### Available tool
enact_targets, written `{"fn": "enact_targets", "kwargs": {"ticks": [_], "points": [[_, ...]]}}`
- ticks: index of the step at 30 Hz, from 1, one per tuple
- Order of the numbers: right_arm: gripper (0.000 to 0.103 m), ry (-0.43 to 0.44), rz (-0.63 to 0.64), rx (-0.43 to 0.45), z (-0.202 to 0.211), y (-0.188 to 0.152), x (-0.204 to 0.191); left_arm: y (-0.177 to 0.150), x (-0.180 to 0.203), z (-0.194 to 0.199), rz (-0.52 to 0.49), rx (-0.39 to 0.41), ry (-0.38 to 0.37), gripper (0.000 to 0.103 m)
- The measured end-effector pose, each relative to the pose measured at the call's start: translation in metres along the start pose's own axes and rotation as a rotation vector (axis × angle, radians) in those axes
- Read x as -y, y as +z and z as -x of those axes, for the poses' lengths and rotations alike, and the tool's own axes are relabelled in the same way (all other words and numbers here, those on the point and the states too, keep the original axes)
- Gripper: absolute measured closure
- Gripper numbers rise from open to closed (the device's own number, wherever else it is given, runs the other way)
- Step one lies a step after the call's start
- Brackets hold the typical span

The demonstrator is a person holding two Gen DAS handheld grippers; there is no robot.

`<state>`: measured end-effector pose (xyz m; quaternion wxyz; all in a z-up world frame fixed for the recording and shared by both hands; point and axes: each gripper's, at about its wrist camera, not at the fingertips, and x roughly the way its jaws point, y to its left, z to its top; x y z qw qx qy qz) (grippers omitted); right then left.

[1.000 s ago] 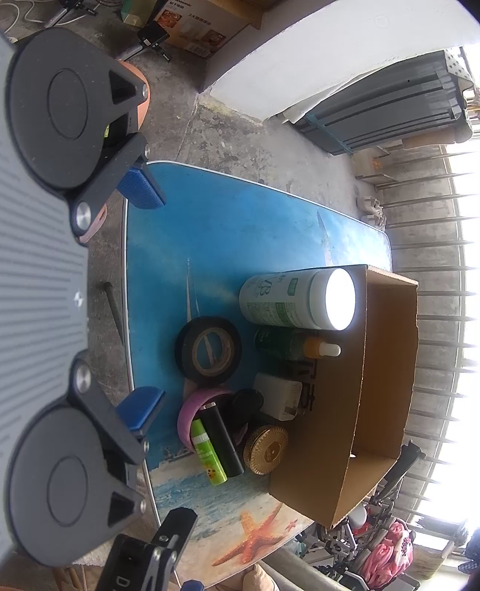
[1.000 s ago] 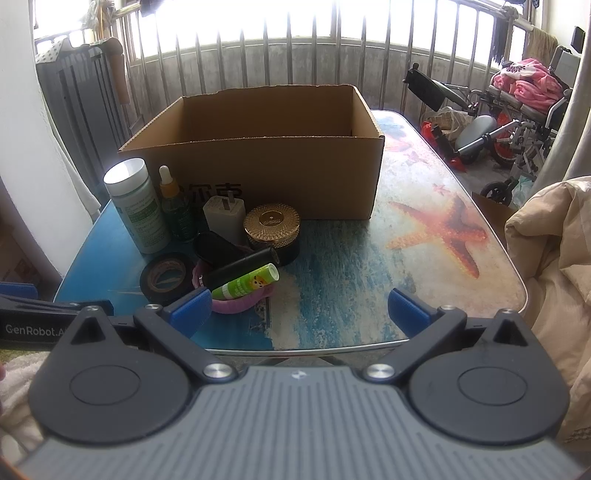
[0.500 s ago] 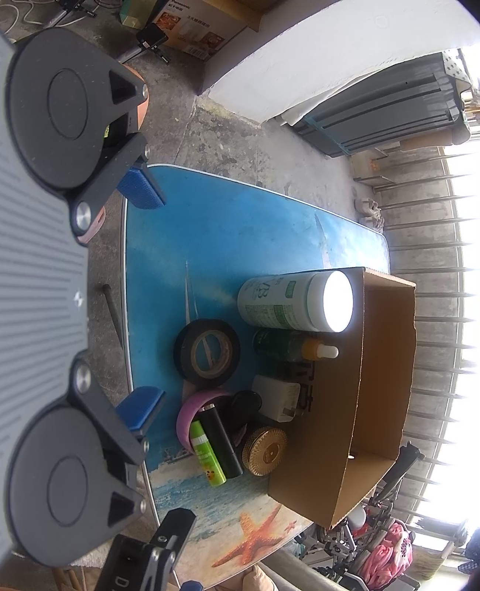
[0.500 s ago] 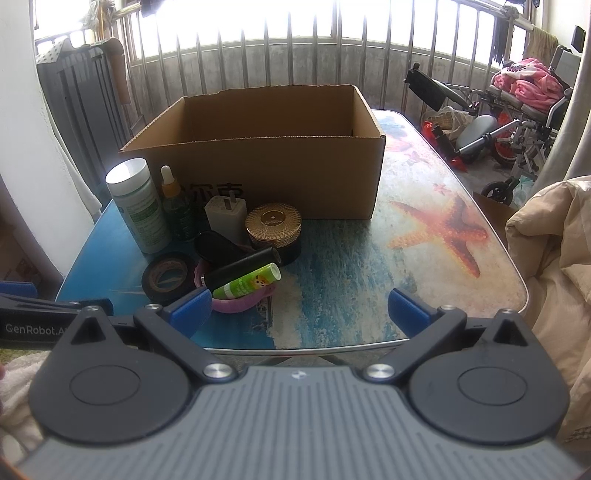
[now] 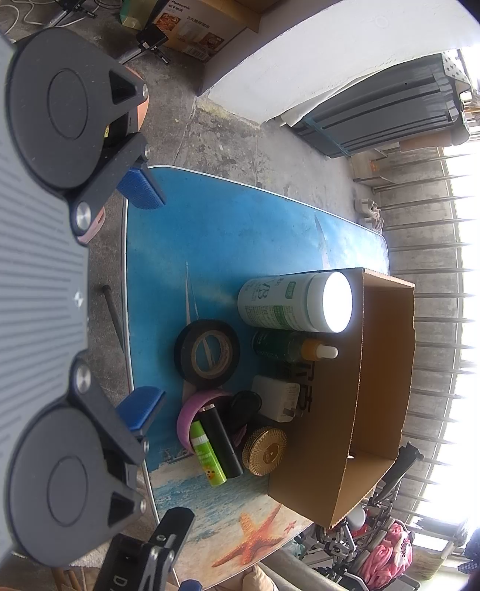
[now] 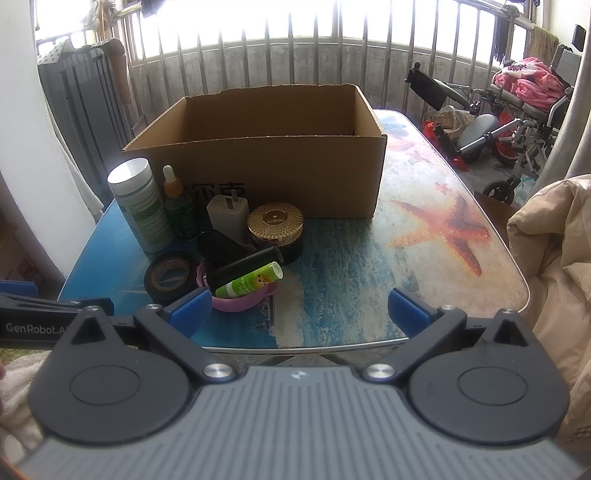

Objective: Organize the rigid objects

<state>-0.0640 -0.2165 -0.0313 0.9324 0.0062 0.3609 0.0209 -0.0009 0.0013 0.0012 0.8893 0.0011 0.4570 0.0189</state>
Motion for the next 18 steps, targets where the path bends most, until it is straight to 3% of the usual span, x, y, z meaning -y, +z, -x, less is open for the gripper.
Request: {"fn": "enact_targets", "kwargs": {"ticks": [18], "points": [[0.001,0.002,-0.002,-0.003,-0.0001,-0.0008,0.0011,-0.0015,-0.0012,0.0008,0.003,-0.004,0.003,0.001]]}}
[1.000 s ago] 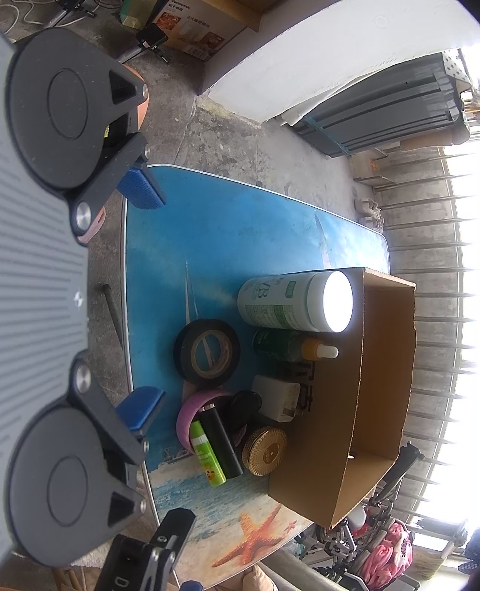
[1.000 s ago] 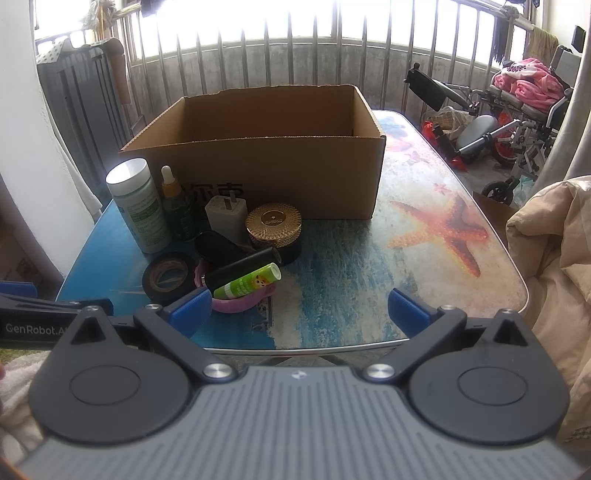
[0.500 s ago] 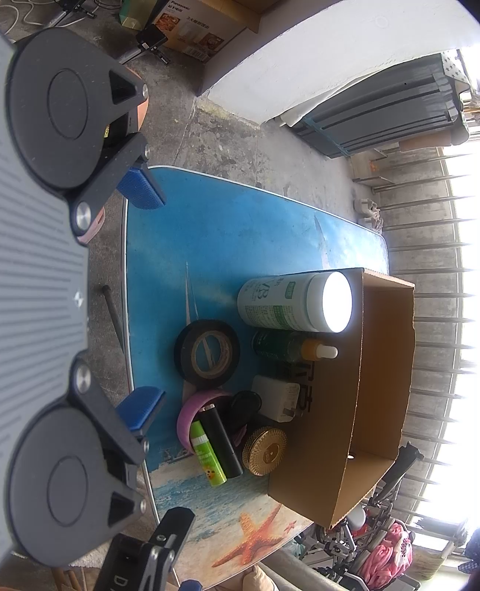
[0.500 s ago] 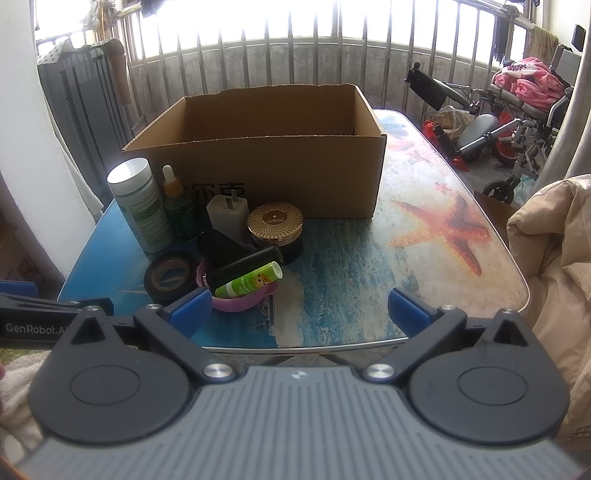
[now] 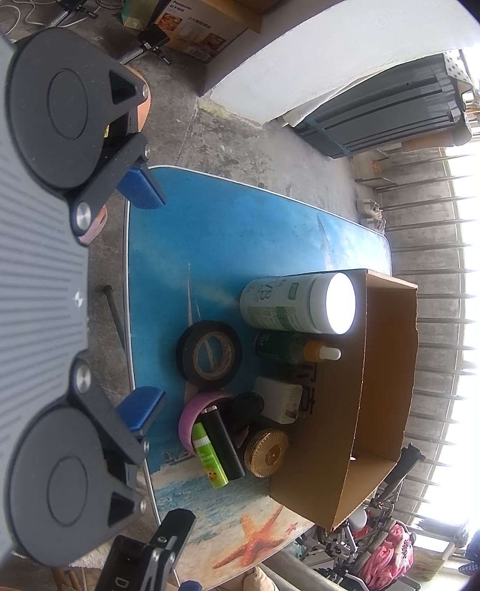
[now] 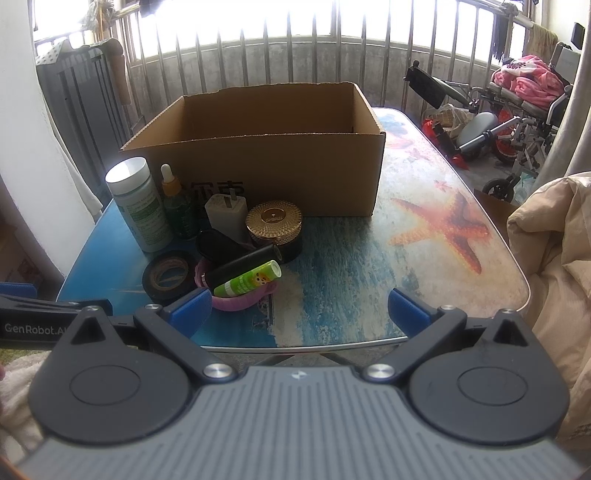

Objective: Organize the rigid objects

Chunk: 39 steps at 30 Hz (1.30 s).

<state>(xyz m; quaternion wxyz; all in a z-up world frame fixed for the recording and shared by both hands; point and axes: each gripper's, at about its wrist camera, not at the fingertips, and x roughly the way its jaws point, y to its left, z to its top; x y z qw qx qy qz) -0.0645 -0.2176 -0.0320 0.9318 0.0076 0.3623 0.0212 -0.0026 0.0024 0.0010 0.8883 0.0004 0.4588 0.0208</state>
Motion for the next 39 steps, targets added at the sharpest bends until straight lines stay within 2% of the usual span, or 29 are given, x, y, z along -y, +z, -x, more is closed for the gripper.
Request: {"fn": "enact_targets", "kwargs": {"ticks": [15,20,23,26,28,31,34,37,39], "points": [[0.001,0.006,-0.01,0.001,-0.002,-0.001,0.002,-0.002,0.001,-0.001,-0.001,-0.003,0.0,0.001],[0.001,0.036,-0.005,0.072,0.002,0.002,0.011,-0.003,0.002,0.001,-0.002,0.044,-0.031,0.001],[0.001,0.093,-0.014,0.141,0.004,0.002,0.023,-0.002,0.002,0.003,-0.007,0.083,-0.1,0.001],[0.001,0.193,-0.066,0.16,0.003,0.006,0.041,0.0,0.006,0.003,-0.026,0.127,-0.185,0.001],[0.001,0.224,-0.106,0.166,0.0,0.006,0.05,0.0,0.012,0.003,-0.047,0.161,-0.224,0.001],[0.001,0.264,-0.167,0.162,-0.008,0.005,0.061,0.003,0.026,0.001,-0.118,0.191,-0.252,0.005],[0.002,0.348,-0.243,0.126,-0.021,0.003,0.069,0.006,0.043,-0.005,-0.195,0.198,-0.271,0.01],[0.01,0.414,-0.305,0.086,-0.039,0.001,0.073,0.008,0.061,-0.014,-0.266,0.186,-0.303,0.02],[0.025,0.442,-0.334,0.061,-0.05,-0.001,0.074,0.011,0.071,-0.02,-0.304,0.177,-0.315,0.027]]}}
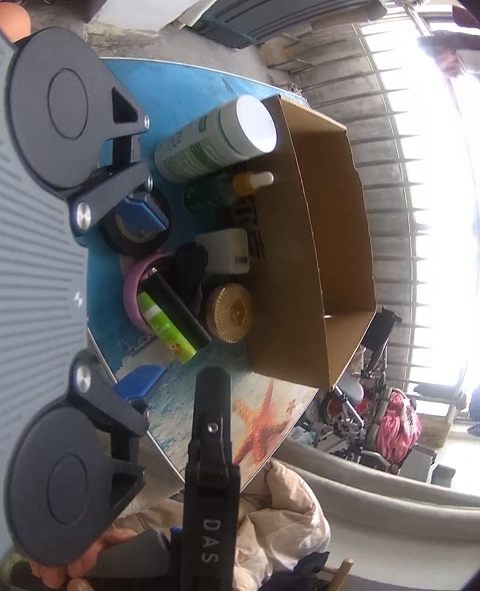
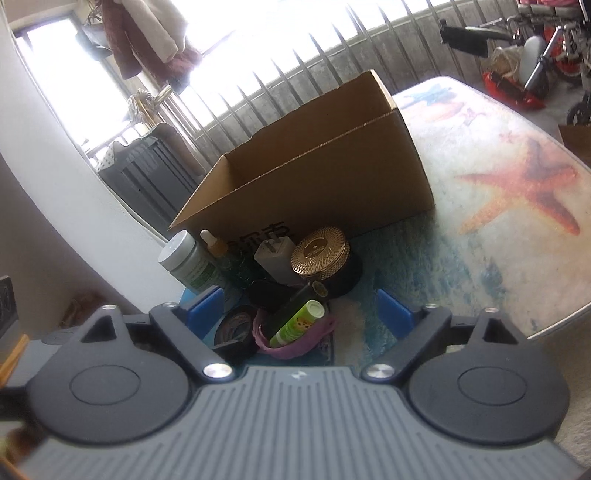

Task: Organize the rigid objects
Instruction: 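Reach the right gripper into the pink bowl and grasp the green-yellow stick, then carry the green-yellow stick into the cardboard box and open the right gripper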

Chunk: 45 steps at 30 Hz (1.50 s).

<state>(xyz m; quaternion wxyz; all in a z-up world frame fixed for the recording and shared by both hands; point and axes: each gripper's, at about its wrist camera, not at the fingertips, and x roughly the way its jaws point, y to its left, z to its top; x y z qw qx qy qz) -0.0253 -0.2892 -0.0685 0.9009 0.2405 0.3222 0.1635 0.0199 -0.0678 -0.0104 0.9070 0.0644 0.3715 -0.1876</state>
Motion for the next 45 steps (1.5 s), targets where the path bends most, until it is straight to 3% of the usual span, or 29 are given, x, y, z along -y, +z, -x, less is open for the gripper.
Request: {"fn": "enact_targets", "kwargs": {"ticks": [3,7,13,16,21,32,45], "points": [[0.04,0.039,-0.045,-0.042,-0.016,-0.003,0.008,0.003,0.01,-0.013,-0.046,-0.014,-0.011,0.037],[0.048,0.081,-0.083,-0.078,-0.032,-0.007,0.014,0.003,0.018,-0.029,-0.087,-0.041,-0.024,0.048],[0.058,0.105,-0.135,-0.097,-0.043,-0.008,0.025,0.003,0.023,-0.043,-0.113,-0.07,-0.016,0.055],[0.068,0.114,-0.156,-0.106,-0.048,-0.009,0.03,0.003,0.024,-0.047,-0.127,-0.082,-0.003,0.064],[0.084,0.115,-0.166,-0.102,-0.049,-0.009,0.031,0.004,0.024,-0.05,-0.137,-0.093,0.011,0.068],[0.088,0.122,-0.075,-0.054,-0.033,-0.006,0.012,0.002,0.031,-0.045,-0.183,-0.067,0.046,0.08],[0.088,0.145,0.126,0.033,0.006,0.028,-0.048,0.021,0.019,0.012,-0.141,0.082,0.042,0.082]]}}
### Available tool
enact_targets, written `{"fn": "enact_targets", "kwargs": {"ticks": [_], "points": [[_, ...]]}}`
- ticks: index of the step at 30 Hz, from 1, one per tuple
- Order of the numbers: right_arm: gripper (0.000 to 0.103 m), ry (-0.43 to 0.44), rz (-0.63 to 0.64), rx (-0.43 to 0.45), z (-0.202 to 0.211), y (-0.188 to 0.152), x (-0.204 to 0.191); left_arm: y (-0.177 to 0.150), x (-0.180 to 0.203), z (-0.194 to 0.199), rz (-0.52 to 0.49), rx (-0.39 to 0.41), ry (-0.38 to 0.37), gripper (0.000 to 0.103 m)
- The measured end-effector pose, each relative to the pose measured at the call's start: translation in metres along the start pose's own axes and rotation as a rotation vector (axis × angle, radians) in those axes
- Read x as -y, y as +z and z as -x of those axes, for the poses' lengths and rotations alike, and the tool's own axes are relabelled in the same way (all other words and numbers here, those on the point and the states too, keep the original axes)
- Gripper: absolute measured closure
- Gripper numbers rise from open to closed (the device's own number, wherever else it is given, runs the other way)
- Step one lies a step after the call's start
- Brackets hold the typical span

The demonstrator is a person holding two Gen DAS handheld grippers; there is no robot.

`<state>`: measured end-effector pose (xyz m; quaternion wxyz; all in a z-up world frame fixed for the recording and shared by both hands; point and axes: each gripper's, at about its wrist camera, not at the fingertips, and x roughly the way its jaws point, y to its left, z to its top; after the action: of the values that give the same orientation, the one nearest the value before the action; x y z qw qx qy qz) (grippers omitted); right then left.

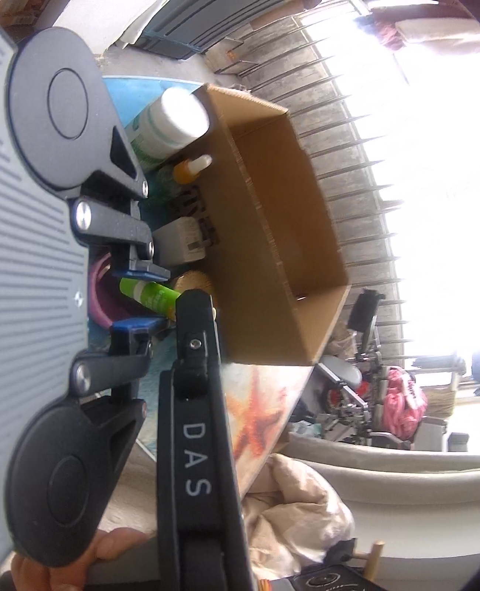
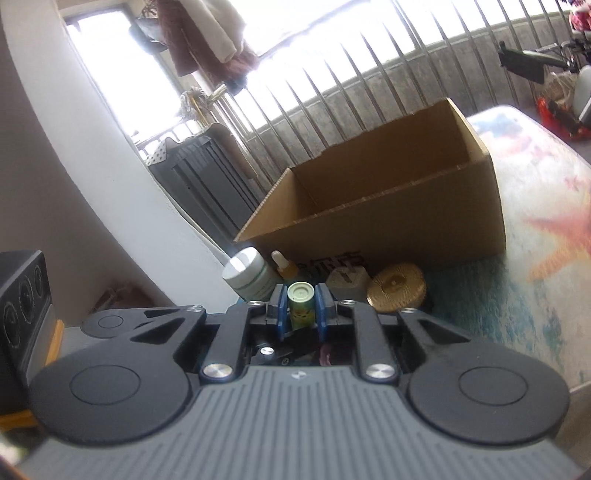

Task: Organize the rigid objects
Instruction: 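Carry the green-yellow stick into the cardboard box and open the right gripper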

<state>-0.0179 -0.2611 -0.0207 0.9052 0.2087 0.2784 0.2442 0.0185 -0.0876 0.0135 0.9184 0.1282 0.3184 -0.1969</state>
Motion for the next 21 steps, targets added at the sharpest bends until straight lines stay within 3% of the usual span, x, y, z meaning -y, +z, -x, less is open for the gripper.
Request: {"fn": "enact_targets", "kwargs": {"ticks": [5,10,14,21], "points": [[0.088,0.062,0.128,0.044,0.005,0.05,-0.034,0.032,-0.019,0.028,0.036,0.098,0.03,0.082],[0.089,0.132,0.205,-0.005,-0.018,0.104,-0.055,0.074,-0.046,0.035,0.109,0.13,0.079,0.082],[0.089,0.138,0.236,-0.062,-0.053,0.148,-0.068,0.105,-0.072,0.018,0.176,0.098,0.114,0.081],[0.089,0.15,0.122,-0.266,-0.142,0.208,-0.047,0.132,-0.136,-0.042,0.344,-0.042,0.063,0.081]]}}
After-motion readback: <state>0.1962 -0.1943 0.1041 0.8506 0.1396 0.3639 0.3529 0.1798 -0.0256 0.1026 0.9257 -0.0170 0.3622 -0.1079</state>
